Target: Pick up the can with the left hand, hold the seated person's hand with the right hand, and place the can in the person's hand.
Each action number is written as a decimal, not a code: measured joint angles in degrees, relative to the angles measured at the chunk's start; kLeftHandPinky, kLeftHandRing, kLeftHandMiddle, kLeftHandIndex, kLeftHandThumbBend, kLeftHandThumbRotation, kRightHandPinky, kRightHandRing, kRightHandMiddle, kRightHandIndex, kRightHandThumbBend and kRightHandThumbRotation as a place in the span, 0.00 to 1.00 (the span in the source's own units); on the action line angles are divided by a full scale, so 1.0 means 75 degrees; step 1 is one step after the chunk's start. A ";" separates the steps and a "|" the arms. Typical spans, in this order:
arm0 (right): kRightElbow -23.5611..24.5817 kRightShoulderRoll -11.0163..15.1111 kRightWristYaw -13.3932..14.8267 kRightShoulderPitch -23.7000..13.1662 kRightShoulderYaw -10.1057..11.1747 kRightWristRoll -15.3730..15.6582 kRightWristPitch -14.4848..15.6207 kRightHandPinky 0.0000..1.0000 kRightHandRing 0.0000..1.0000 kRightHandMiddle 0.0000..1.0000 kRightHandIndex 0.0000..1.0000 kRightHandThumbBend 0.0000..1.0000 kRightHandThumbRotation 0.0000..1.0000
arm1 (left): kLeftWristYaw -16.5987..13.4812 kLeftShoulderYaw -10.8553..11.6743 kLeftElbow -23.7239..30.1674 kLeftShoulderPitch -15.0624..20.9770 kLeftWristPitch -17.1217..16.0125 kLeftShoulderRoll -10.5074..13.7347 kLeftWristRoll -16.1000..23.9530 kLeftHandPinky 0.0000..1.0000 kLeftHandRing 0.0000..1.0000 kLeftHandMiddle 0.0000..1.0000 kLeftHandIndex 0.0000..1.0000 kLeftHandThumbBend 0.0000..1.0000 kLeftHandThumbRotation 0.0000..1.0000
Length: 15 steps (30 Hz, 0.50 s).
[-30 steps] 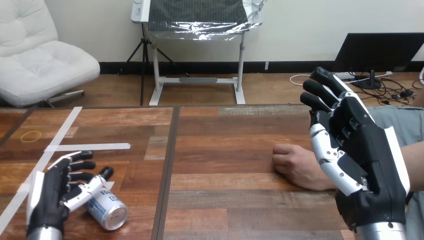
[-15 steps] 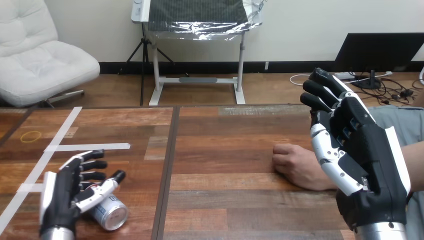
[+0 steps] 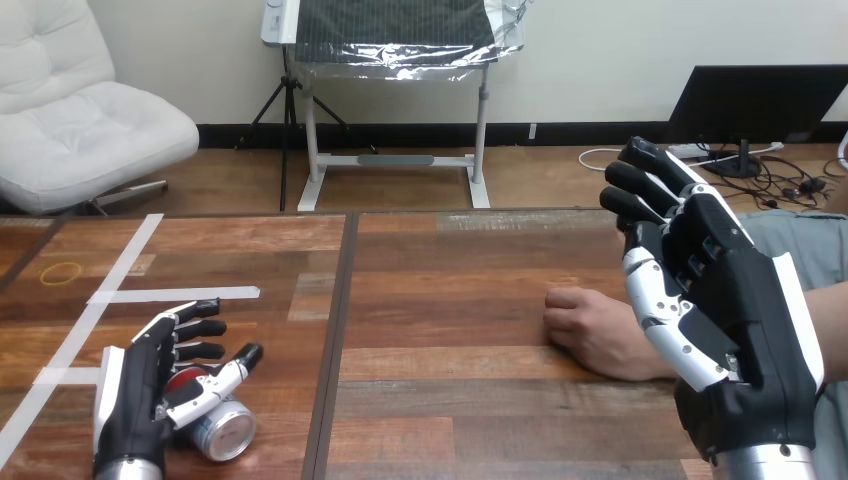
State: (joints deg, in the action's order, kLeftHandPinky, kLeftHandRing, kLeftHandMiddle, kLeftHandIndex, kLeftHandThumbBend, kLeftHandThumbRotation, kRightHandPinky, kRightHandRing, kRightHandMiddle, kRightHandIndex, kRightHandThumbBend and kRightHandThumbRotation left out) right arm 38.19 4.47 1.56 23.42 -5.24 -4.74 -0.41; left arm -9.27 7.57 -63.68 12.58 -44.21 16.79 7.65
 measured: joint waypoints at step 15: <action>0.0000 -0.0002 -0.0011 0.0000 0.0023 0.0000 0.0019 0.87 0.83 0.83 0.83 0.00 0.00 | -0.0019 0.0014 0.0143 -0.0181 -0.0012 -0.0013 -0.0059 0.58 0.64 0.69 0.71 0.63 0.11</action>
State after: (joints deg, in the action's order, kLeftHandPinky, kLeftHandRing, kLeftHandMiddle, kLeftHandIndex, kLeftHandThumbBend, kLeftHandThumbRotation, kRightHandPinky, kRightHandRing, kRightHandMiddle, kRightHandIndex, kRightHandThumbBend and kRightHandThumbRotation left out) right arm 38.19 4.46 1.48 23.42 -5.07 -4.74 -0.27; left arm -9.42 7.67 -62.61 11.22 -44.30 16.69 7.21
